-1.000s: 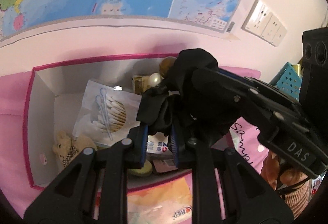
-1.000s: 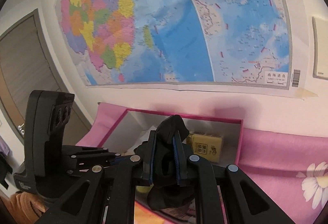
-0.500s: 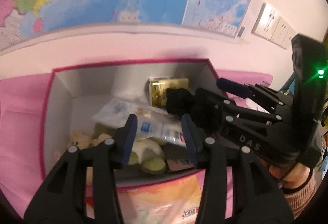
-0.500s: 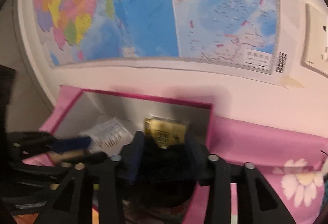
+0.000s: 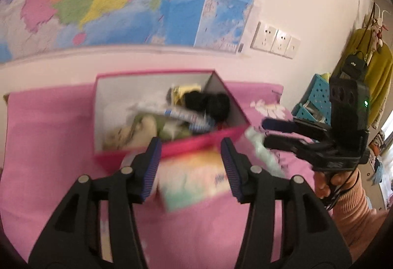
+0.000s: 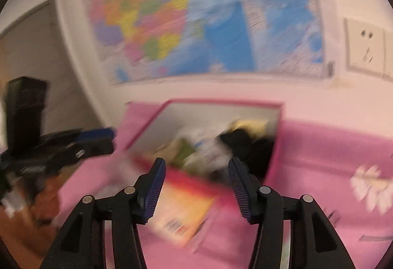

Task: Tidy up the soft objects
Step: 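Move the right tool to the white-and-yellow wet-wipes pack and grasp it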

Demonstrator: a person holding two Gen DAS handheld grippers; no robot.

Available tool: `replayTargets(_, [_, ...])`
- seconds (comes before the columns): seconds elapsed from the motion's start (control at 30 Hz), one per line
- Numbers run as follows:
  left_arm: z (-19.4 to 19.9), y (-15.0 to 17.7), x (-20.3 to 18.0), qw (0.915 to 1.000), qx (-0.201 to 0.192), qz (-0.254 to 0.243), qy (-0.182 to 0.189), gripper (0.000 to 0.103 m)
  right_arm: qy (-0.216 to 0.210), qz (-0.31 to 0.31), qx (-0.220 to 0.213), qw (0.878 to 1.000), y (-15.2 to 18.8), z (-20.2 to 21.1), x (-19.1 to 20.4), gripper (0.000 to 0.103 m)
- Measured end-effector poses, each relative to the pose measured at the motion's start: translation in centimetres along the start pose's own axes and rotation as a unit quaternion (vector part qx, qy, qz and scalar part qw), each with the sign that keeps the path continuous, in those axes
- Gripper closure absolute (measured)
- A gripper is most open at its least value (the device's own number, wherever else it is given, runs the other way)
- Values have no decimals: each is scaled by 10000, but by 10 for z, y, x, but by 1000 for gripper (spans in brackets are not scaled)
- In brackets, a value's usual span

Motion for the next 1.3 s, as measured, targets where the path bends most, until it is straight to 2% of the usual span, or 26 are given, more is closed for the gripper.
replayTargets(0.13, [14, 46, 17, 9996, 231, 139, 9, 51, -778, -44, 357, 9963, 48, 6, 44, 49])
replayTargets(0.27, [24, 105, 34, 9977, 534, 417, -80, 51, -1382, -138, 917, 9861, 109, -2, 89, 49])
replayTargets(0.37, [34, 143, 46, 9951, 708, 684, -124, 51, -1606, -204, 1342, 9776, 148, -12, 111, 49])
replayTargets(0.47, [45, 172, 53, 9929, 809, 862, -130, 51, -1608, -164, 1781, 9707, 188, -27, 132, 49])
replayTargets(0.6, [52, 206, 59, 9886, 1024, 1098, -110, 51, -1685, -284, 2043, 9639, 216, -40, 149, 49])
replayTargets(0.7, [60, 223, 64, 9857, 1099, 1273, -76, 51, -1729, -322, 2069, 9624, 220, -46, 158, 49])
replayTargets(0.83, [66, 240, 62, 9819, 1219, 1439, 166, 50, -1782, -343, 2046, 9619, 224, -52, 166, 49])
replayTargets(0.97, [63, 252, 50, 9807, 1445, 1289, 283, 50, -1763, -385, 1987, 9633, 225, -53, 168, 50])
replayTargets(1.07, [57, 257, 38, 9791, 1598, 1175, 440, 50, -1749, -418, 1974, 9637, 224, -57, 169, 55])
replayTargets(1.3, [50, 250, 32, 9789, 1547, 1197, 591, 47, -1629, -497, 1957, 9658, 226, -59, 165, 68])
Point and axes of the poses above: each gripper's, at about its wrist camera, not at the fingertips, and z roughly against the way its jaws point, x to its left, y to its underside, the point moved 10 cm from there along -z, roughly the way its jaws point
